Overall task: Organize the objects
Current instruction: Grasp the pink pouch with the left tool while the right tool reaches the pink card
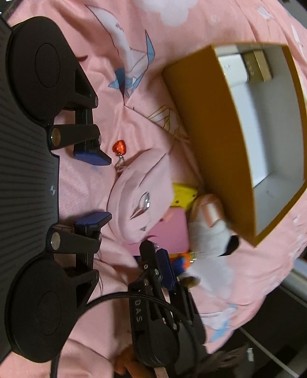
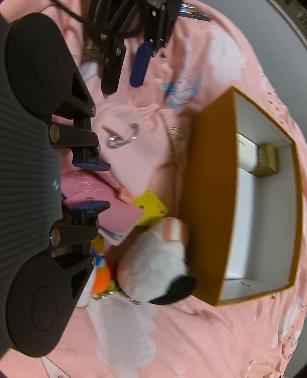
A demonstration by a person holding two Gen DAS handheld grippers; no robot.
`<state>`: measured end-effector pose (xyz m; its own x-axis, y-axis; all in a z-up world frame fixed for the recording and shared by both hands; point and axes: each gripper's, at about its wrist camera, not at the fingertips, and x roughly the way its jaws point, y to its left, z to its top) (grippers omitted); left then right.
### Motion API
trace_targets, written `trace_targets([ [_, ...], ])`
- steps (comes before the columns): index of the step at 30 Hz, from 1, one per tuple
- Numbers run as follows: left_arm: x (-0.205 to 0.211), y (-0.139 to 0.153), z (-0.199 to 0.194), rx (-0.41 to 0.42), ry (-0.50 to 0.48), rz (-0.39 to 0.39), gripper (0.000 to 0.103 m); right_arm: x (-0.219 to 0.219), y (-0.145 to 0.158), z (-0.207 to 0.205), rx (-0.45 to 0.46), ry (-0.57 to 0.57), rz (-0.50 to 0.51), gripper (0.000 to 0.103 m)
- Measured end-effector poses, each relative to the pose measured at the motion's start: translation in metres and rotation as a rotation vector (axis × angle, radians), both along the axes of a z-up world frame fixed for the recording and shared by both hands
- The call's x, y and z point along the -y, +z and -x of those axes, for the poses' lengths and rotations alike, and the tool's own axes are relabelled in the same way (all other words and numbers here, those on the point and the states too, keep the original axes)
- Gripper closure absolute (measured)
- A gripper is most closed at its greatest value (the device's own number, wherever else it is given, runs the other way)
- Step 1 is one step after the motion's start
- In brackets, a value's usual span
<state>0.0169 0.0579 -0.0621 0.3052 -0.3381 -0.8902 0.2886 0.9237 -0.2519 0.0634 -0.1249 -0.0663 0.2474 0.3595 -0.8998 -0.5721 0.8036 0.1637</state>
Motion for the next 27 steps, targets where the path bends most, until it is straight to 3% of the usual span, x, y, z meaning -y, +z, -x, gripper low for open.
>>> trace_targets([
  [5, 0.012, -0.009, -0.007, -0.013, -0.004, -0.014, 0.048, -0.004, -0.014, 0.008, -0.073, 0.061, 0.038, 0.073],
  [7, 0.013, -0.004, -0.007, 0.017, 0.013, -0.034, 0.054, -0.008, -0.016, 0.010, -0.072, 0.084, 0.042, 0.073],
  [10, 0.013, 0.002, -0.010, 0.052, 0.053, -0.024, 0.058, -0.011, -0.010, 0.011, -0.045, 0.107, 0.007, 0.073],
  [18, 0.007, 0.015, -0.030, 0.183, 0.181, -0.033, 0.058, -0.019, 0.013, -0.005, 0.077, 0.063, -0.075, 0.074],
  [24, 0.003, 0.005, -0.038, 0.198, 0.171, -0.057, 0.058, -0.022, 0.014, -0.024, 0.166, -0.033, -0.077, 0.079],
  [27, 0.000, -0.003, -0.041, 0.174, 0.179, -0.040, 0.051, -0.020, 0.010, -0.033, 0.172, -0.063, -0.054, 0.078],
])
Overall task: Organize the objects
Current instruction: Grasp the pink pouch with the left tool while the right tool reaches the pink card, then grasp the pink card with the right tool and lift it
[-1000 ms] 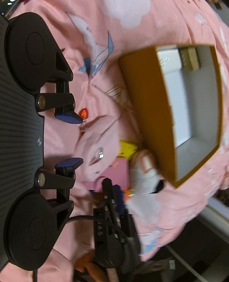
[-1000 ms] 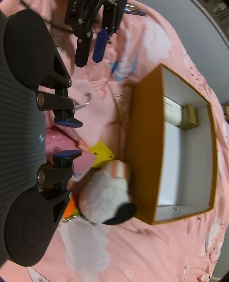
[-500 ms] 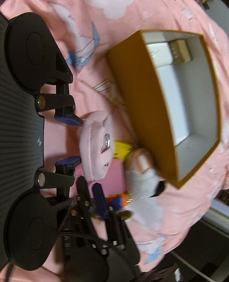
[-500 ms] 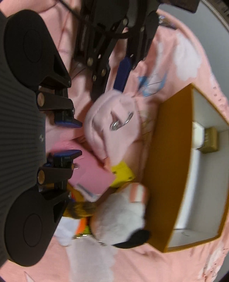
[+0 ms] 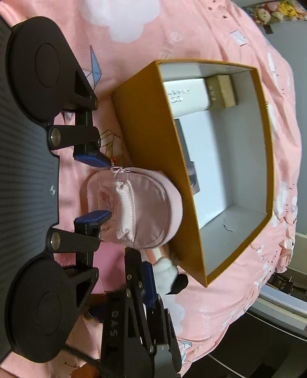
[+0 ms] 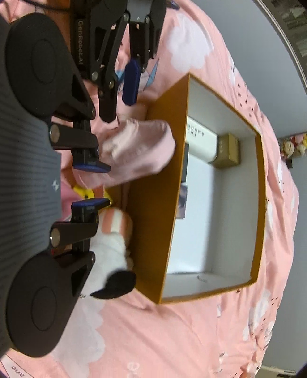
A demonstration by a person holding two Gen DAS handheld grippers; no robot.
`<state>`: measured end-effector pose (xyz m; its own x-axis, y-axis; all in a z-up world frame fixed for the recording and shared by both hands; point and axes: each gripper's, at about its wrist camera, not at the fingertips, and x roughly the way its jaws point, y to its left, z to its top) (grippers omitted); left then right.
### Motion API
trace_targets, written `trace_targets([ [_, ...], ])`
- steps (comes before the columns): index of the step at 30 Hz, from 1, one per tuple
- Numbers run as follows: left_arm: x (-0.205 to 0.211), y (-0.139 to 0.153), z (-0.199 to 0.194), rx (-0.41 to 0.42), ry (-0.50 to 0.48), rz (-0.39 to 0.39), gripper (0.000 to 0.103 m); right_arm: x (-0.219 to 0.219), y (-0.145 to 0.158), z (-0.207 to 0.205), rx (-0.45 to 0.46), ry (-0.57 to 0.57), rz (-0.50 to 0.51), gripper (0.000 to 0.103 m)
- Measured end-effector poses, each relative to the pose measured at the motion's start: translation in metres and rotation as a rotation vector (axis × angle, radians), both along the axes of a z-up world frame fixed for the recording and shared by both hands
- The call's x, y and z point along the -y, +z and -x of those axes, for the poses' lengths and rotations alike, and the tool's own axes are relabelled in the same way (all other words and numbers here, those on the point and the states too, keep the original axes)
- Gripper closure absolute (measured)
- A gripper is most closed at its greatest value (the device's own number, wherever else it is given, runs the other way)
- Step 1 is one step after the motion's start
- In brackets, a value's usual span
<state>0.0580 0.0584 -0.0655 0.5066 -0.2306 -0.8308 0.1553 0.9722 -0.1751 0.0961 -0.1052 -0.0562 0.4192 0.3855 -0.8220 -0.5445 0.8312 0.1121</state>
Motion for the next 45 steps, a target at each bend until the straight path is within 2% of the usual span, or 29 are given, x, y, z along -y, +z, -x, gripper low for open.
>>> trace_targets([
  [7, -0.001, -0.014, -0.015, -0.019, 0.005, 0.008, 0.046, 0.006, 0.001, 0.002, -0.009, 0.010, 0.013, 0.078],
  [11, -0.007, -0.025, -0.028, -0.036, 0.002, 0.059, 0.044, -0.001, -0.007, 0.003, -0.006, 0.032, 0.054, 0.078],
  [17, -0.009, -0.033, -0.035, -0.026, 0.002, 0.138, 0.044, -0.007, -0.014, -0.003, -0.008, 0.035, 0.041, 0.080],
  [18, -0.008, -0.034, -0.035, -0.023, 0.002, 0.148, 0.049, -0.007, -0.016, -0.003, -0.014, 0.035, 0.034, 0.084],
  [19, -0.007, -0.035, -0.035, -0.019, -0.002, 0.157, 0.058, -0.007, -0.017, -0.003, -0.021, 0.037, 0.025, 0.085],
  [20, -0.005, -0.034, -0.034, -0.018, -0.004, 0.155, 0.058, -0.008, -0.020, -0.004, -0.030, 0.039, 0.021, 0.086],
  [22, -0.002, -0.032, -0.031, -0.016, 0.008, 0.128, 0.071, -0.010, -0.022, -0.005, -0.031, 0.037, 0.031, 0.086],
  [23, -0.002, -0.030, -0.029, -0.018, 0.018, 0.126, 0.074, -0.011, -0.021, -0.004, -0.027, 0.038, 0.033, 0.086],
  [26, -0.008, -0.023, -0.023, -0.037, 0.052, 0.156, 0.080, -0.008, -0.013, -0.001, -0.013, 0.036, 0.030, 0.085],
  [29, -0.014, -0.013, -0.015, -0.069, 0.084, 0.144, 0.082, 0.001, -0.002, 0.005, -0.020, 0.027, 0.031, 0.084],
  [33, -0.023, -0.003, 0.002, -0.128, 0.102, 0.153, 0.082, 0.018, 0.005, 0.011, -0.075, -0.024, 0.034, 0.077],
  [40, -0.021, -0.005, 0.014, -0.163, 0.122, 0.106, 0.082, 0.035, -0.003, 0.021, -0.172, -0.117, 0.050, 0.075],
  [42, -0.020, -0.005, 0.014, -0.159, 0.120, 0.098, 0.082, 0.034, -0.008, 0.021, -0.160, -0.146, 0.080, 0.058],
  [45, -0.019, -0.003, 0.015, -0.152, 0.120, 0.094, 0.082, 0.033, -0.018, 0.018, -0.133, -0.166, 0.123, 0.056],
])
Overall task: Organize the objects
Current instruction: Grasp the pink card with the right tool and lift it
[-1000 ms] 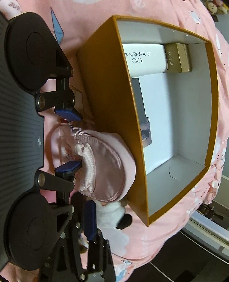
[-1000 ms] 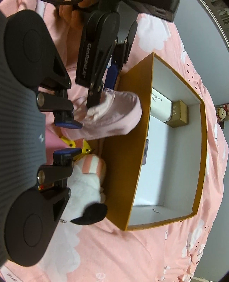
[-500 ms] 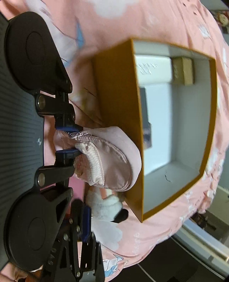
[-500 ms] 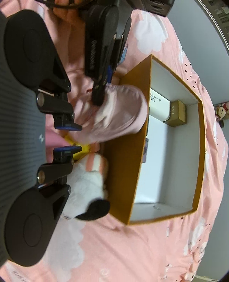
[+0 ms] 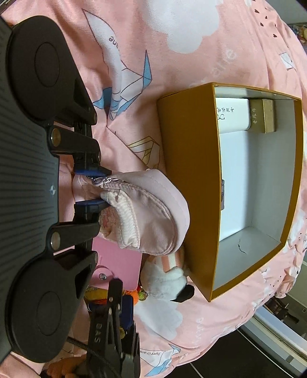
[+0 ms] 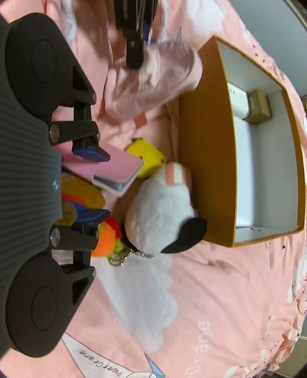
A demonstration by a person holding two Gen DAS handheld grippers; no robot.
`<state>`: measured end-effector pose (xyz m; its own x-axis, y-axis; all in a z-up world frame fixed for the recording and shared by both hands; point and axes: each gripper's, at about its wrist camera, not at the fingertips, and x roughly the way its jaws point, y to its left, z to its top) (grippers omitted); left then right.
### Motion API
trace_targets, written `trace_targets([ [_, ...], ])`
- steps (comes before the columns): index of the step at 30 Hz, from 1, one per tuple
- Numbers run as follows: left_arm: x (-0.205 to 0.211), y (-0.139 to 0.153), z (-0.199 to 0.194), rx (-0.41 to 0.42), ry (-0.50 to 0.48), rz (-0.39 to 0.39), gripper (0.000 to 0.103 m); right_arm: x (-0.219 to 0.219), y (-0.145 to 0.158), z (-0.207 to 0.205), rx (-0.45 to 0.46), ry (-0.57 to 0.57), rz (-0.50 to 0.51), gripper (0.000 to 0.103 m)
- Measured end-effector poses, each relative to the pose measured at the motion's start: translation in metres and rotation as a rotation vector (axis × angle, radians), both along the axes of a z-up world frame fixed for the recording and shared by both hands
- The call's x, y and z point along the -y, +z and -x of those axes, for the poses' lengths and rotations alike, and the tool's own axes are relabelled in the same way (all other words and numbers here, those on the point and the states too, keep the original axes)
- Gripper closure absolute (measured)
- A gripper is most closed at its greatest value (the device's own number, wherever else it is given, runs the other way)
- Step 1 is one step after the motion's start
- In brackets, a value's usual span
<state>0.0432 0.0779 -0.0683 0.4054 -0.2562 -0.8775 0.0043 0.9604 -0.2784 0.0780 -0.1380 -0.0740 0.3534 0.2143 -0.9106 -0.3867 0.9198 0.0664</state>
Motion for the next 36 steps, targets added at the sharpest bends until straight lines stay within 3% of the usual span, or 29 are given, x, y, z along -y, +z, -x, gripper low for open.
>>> trace_targets([
  [8, -0.001, -0.002, 0.001, -0.005, 0.008, 0.008, 0.082, -0.003, -0.024, -0.023, -0.063, 0.006, -0.058, 0.055],
  [10, -0.002, -0.002, 0.000, -0.007, 0.014, 0.013, 0.082, -0.003, -0.027, -0.025, -0.073, 0.003, -0.073, 0.059],
  [17, -0.007, -0.006, -0.001, -0.024, 0.037, 0.024, 0.082, -0.014, -0.006, -0.010, -0.012, 0.074, -0.106, 0.076],
  [23, -0.007, -0.006, 0.000, -0.024, 0.041, 0.025, 0.082, -0.026, -0.010, -0.003, -0.039, 0.134, -0.112, 0.073],
  [30, -0.007, -0.002, 0.001, -0.008, 0.030, 0.019, 0.082, -0.020, -0.017, -0.009, -0.057, 0.095, -0.134, 0.079],
  [36, -0.009, 0.014, 0.006, 0.027, 0.014, 0.037, 0.082, -0.015, 0.000, -0.008, -0.039, 0.108, -0.156, 0.083],
])
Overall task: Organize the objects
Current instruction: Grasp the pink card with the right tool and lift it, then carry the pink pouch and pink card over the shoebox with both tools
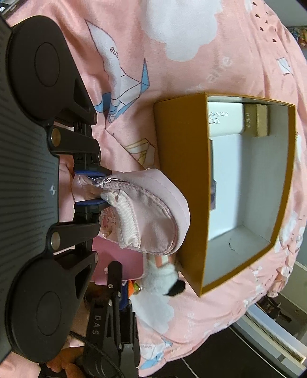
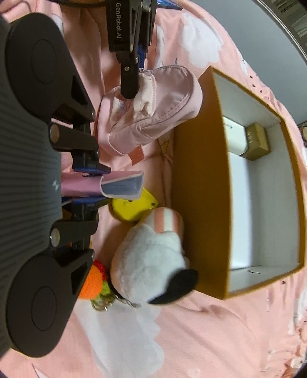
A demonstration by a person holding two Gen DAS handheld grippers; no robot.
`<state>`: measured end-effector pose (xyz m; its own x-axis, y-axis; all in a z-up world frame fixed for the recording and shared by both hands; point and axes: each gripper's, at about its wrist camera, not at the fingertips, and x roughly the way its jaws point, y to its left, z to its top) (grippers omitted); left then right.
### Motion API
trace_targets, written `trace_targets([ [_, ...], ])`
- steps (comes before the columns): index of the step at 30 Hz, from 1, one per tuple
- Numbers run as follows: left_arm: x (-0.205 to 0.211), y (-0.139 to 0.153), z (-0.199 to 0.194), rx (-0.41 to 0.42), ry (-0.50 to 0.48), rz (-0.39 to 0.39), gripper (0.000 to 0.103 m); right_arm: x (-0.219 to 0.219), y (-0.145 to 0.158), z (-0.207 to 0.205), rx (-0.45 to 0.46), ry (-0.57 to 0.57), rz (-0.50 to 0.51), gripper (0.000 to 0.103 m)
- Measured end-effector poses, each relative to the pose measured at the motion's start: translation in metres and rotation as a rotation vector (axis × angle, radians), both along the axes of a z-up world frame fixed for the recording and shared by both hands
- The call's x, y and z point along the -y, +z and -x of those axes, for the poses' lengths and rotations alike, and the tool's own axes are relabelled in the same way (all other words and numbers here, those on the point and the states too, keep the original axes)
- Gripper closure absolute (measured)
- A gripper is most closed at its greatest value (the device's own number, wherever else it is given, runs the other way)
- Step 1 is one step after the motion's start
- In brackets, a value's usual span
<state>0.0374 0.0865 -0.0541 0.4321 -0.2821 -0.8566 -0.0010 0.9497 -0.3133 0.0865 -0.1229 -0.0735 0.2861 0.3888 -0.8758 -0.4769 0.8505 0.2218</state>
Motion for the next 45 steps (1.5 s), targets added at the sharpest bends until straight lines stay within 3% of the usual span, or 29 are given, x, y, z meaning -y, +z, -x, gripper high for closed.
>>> trace_targets([
  [8, 0.005, 0.032, 0.008, 0.077, -0.021, 0.040, 0.082, 0.020, 0.050, 0.007, 0.066, 0.007, -0.065, 0.083],
  [19, 0.010, 0.077, -0.009, 0.229, 0.027, -0.007, 0.082, 0.036, 0.110, 0.003, 0.212, -0.010, -0.172, 0.084],
  [27, 0.005, 0.093, -0.047, 0.304, 0.055, -0.062, 0.082, 0.027, 0.131, -0.035, 0.343, -0.038, -0.226, 0.084],
  [32, -0.015, 0.081, -0.084, 0.270, 0.116, -0.048, 0.082, 0.017, 0.120, -0.075, 0.331, -0.078, -0.253, 0.084],
  [38, -0.040, 0.043, -0.125, 0.158, 0.154, 0.017, 0.082, 0.003, 0.096, -0.112, 0.277, -0.123, -0.261, 0.084],
  [45, -0.046, 0.013, -0.155, 0.088, 0.193, 0.018, 0.082, -0.011, 0.072, -0.132, 0.246, -0.120, -0.239, 0.084],
])
